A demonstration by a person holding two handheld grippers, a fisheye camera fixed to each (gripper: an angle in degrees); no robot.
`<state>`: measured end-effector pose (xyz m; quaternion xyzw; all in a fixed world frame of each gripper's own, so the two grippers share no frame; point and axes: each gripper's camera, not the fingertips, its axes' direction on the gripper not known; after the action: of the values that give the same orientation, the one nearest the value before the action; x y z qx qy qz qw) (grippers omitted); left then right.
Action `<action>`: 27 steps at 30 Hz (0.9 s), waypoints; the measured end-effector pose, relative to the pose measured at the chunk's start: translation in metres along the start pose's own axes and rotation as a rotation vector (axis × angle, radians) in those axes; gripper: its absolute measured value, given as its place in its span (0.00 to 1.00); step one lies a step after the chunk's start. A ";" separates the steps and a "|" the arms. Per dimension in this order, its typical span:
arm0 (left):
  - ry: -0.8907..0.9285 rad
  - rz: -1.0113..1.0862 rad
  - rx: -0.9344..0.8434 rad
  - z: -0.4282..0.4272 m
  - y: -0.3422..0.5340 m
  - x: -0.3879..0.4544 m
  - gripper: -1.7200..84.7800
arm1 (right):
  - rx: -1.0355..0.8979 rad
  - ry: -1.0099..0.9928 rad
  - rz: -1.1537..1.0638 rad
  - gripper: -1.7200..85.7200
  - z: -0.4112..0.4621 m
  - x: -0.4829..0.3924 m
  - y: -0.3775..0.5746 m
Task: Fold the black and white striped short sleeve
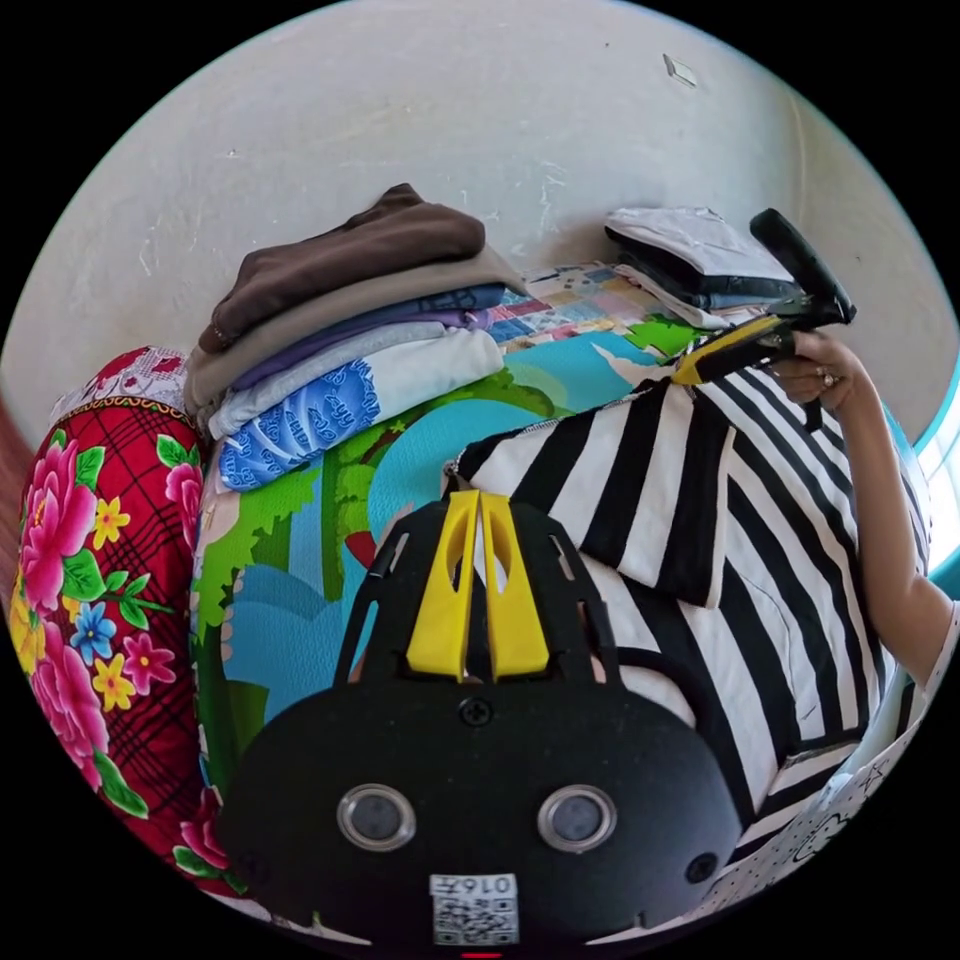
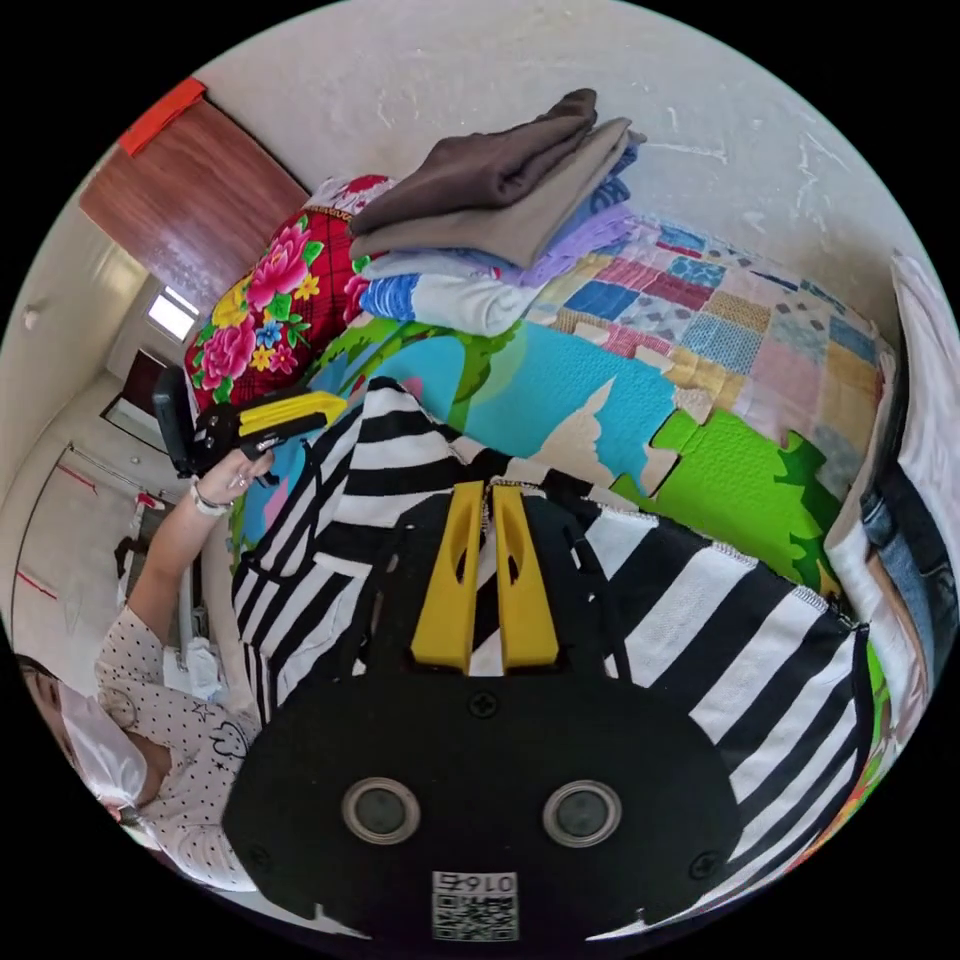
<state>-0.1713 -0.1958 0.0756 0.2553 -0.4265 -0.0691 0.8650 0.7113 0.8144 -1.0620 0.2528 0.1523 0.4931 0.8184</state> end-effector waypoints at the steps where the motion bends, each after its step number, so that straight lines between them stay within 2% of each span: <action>1: -0.003 0.000 0.000 0.001 -0.001 0.000 0.01 | 0.039 0.015 0.019 0.04 -0.001 0.002 0.003; 6: -0.028 -0.032 -0.001 0.011 -0.010 -0.006 0.01 | 0.185 0.017 0.147 0.03 0.011 0.015 0.009; 10: -0.025 -0.038 -0.022 0.025 -0.017 -0.009 0.01 | 0.273 0.103 0.241 0.02 0.028 0.020 0.018; 13: -0.001 0.010 -0.083 0.040 -0.025 -0.003 0.01 | 0.245 0.115 0.246 0.02 0.037 0.017 0.024; 19: -0.108 0.035 -0.110 0.056 -0.041 0.001 0.01 | 0.219 0.053 0.148 0.02 0.044 -0.012 0.035; 24: -0.080 0.020 -0.118 0.065 -0.048 -0.011 0.01 | 0.124 0.147 0.095 0.02 0.081 -0.040 0.036; 27: -0.040 0.003 -0.108 0.063 -0.045 -0.022 0.01 | 0.112 0.272 0.107 0.02 0.105 -0.053 0.040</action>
<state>-0.2294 -0.2514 0.0696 0.2064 -0.4398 -0.0959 0.8688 0.7104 0.7553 -0.9526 0.2367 0.2755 0.5565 0.7472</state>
